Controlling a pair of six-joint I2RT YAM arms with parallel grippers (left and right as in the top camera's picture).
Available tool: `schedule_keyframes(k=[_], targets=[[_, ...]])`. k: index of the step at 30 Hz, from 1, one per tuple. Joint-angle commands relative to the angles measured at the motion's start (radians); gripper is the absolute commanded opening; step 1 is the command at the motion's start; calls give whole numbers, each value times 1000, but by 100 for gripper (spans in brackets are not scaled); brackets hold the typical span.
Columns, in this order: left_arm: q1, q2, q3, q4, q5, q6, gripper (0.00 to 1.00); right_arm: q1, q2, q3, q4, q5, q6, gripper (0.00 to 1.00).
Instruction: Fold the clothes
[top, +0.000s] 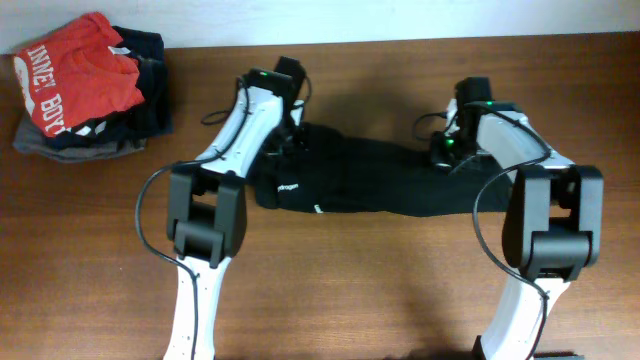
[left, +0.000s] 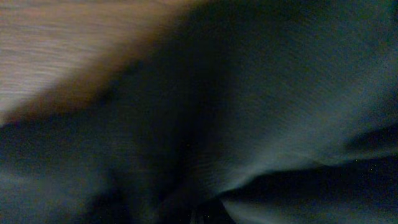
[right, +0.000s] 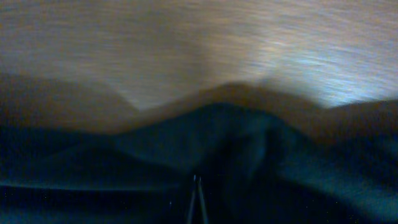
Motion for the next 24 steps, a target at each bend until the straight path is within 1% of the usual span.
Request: schedule_keyframes(k=[1, 7, 10, 13, 14, 16, 20, 24], targets=[[55, 13, 7, -5, -23, -10, 1, -59, 2, -2, -27, 92, -10, 6], [94, 11, 14, -5, -23, -9, 1, -64, 2, 0, -34, 92, -10, 6], [95, 3, 43, -20, -74, -10, 1, -63, 2, 2, -33, 97, -10, 7], [93, -22, 96, -76, -167, -41, 1, -64, 2, 2, -36, 139, -8, 8], [92, -32, 114, -94, -173, -40, 1, -64, 2, 3, -39, 144, -6, 8], [79, -53, 161, -130, -143, -39, 1, -63, 2, 4, -42, 143, -6, 9], [30, -70, 178, -138, 40, -3, 1, -63, 2, 4, -41, 132, -5, 10], [-27, -70, 171, -136, 68, 37, 1, -63, 2, 4, -41, 132, -6, 13]])
